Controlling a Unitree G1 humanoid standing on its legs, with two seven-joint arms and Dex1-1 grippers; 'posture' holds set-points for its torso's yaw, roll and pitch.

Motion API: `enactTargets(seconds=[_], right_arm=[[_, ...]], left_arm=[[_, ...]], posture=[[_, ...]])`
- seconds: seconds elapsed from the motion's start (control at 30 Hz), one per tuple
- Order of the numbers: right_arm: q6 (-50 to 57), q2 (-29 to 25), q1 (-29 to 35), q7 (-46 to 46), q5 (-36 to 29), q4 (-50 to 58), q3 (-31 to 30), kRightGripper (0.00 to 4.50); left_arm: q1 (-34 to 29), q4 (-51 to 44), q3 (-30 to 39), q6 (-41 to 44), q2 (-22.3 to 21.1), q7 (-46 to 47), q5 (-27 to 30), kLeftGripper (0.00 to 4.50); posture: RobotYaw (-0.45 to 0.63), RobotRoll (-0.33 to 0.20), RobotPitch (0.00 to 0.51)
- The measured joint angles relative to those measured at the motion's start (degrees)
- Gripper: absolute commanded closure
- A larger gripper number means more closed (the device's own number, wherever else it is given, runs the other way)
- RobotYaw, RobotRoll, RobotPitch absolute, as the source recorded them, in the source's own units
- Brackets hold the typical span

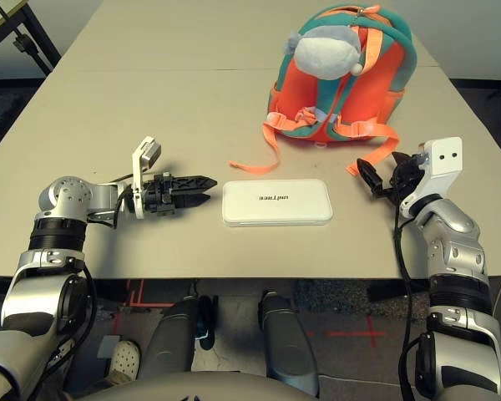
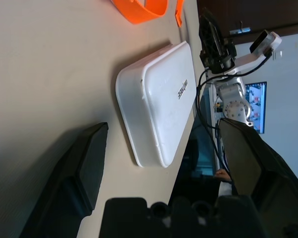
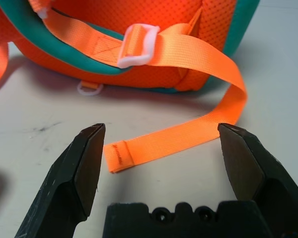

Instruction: Put the pencil case into the backpack and zip it.

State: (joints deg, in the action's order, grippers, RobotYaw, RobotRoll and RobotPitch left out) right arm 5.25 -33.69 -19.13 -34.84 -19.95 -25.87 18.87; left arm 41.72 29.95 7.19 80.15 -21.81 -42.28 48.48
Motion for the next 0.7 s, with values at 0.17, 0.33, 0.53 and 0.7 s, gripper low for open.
enactTargets(seconds=[0.17, 0.33, 0.53, 0.7], right_arm=[[0.6, -2.6, 0.9, -1.2, 2.2, 0.0, -1.1, 0.00], [3.0, -6.2, 2.9, -4.3, 5.1, 1.2, -4.6, 1.43], [5.1, -10.0, 5.7, -10.8, 7.4, 6.0, -8.9, 3.81], [7.1, -11.1, 7.1, -14.8, 7.5, 10.3, -10.8, 4.48]], left_arm=[[1.4, 2.6, -0.9, -0.5, 0.0, -2.5, -1.7, 0.04], [2.5, 4.2, -1.6, -0.6, 0.2, -4.1, -3.4, 0.00], [2.7, 4.7, -1.7, -0.9, 0.4, -5.2, -4.8, 0.00], [2.7, 4.7, -1.7, -0.9, 0.8, -5.6, -5.9, 0.00]], posture=[[-0.13, 0.000, 0.171], [-0.13, 0.000, 0.175], [-0.13, 0.000, 0.174], [-0.13, 0.000, 0.171]])
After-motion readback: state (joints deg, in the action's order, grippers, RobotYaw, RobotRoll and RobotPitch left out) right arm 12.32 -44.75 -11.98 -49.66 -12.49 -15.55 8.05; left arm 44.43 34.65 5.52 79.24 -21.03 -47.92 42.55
